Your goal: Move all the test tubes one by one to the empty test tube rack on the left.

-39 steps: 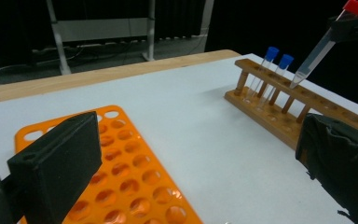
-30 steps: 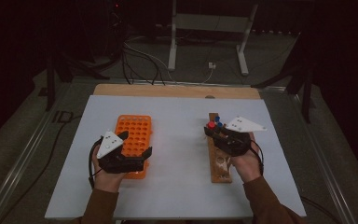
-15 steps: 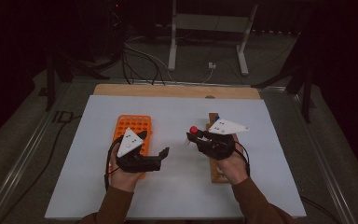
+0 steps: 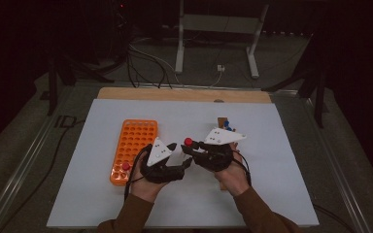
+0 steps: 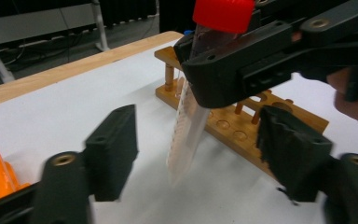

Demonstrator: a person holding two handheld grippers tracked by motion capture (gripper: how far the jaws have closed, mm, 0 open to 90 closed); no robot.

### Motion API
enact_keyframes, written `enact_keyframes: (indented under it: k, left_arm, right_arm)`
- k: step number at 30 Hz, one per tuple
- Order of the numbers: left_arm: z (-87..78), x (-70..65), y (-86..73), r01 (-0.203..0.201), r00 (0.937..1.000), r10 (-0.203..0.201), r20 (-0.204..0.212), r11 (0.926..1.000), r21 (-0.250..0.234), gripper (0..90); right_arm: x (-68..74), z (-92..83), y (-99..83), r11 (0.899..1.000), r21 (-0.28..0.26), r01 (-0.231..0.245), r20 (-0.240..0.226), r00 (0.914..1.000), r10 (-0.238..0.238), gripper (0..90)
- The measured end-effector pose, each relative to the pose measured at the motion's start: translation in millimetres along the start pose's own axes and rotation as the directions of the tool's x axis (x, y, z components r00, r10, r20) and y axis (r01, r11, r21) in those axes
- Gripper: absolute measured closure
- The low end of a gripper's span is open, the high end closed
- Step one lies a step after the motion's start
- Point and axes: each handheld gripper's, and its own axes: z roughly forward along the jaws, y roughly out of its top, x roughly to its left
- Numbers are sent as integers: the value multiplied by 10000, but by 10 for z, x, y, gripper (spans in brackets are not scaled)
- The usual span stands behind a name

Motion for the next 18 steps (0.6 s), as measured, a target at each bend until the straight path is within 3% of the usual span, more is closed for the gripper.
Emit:
enact_keyframes:
  k: [5, 10, 15, 18]
  left_arm:
    - [10, -7, -9, -103, 9998, 103, -156, 9999, -10, 567]
    - [20, -5, -20, -132, 9999, 132, -43, 9999, 94, 718]
    - [21, -11, -25, -194, 9998, 193, 81, 9998, 85, 751]
    - [17, 2, -28, -140, 9999, 140, 5, 9998, 145, 753]
  right_arm:
    - [27, 20, -9, 10000, 77, -9, -221, 9998, 11, 744]
    - [27, 27, -17, 9999, 92, -61, -359, 9993, 64, 744]
    - [23, 31, -20, 9999, 124, -90, -393, 9992, 95, 739]
    - [5, 11, -18, 9997, -73, -232, -511, 9984, 228, 644]
